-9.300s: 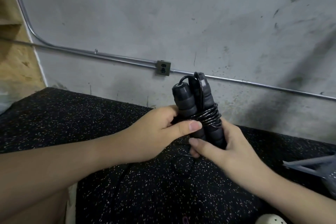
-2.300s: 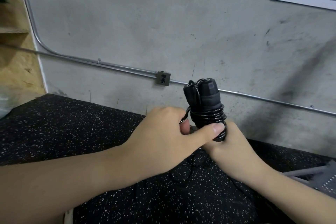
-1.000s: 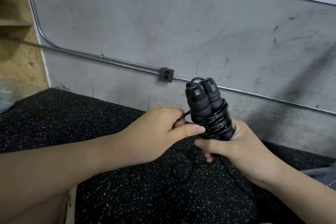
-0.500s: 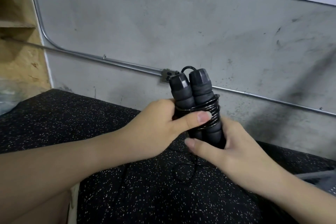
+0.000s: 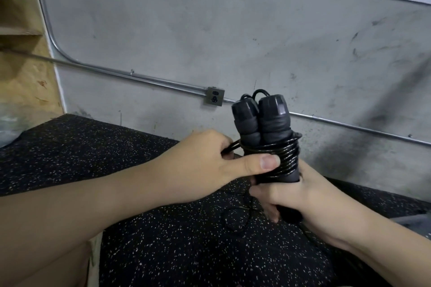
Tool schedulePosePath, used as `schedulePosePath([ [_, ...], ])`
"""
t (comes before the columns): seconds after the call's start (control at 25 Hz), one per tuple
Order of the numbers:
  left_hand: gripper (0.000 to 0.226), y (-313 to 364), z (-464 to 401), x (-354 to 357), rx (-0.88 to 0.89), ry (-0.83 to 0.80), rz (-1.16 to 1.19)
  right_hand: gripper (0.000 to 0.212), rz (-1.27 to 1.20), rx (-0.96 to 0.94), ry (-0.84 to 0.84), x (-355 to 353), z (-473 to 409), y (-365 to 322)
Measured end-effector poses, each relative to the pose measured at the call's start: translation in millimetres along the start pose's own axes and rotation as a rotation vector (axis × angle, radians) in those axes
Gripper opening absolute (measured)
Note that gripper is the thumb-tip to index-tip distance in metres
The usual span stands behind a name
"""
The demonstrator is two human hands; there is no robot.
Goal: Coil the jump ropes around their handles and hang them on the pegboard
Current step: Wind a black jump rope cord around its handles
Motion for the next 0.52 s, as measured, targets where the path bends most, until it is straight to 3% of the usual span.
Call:
schedulePosePath([
  [0.08, 0.095, 1.0, 1.0, -3.6, -0.026, 0.067, -0.03, 0.013, 0.075, -0.005, 0.057, -4.0, 1.7, -2.3],
  [0.28, 0.087, -0.3, 1.8, -2.6, -0.028, 0.1, -0.038, 0.021, 0.258, 0.051, 0.216, -16.7, -0.8, 6.6],
  [0.36, 0.072, 5.2, 3.8, 4.1, -0.015, 0.09, 0.029, 0.015, 0.31, 0.013, 0.262, -18.9, -1.7, 7.7],
  [0.44, 0.055, 14.0, 4.8, 9.1, 0.0, 0.118, 0.013, 0.025, 0.388, -0.048, 0.271, -14.6, -3.9, 8.8],
  [0.52, 0.059, 18.9, 3.9, 11.1, 0.001, 0.149, -0.068, 0.024, 0.451, -0.089, 0.264, -9.4, -6.8, 10.6],
])
Point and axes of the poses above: each hand's wrist, its own z-axis away from the middle knuckle, its own x-axis out of the palm, y = z × x, the point moved 6 cm from there along -z, towards the middle knuckle, and after that the axes turned 7 degrees about z, right-handed, at the moved point
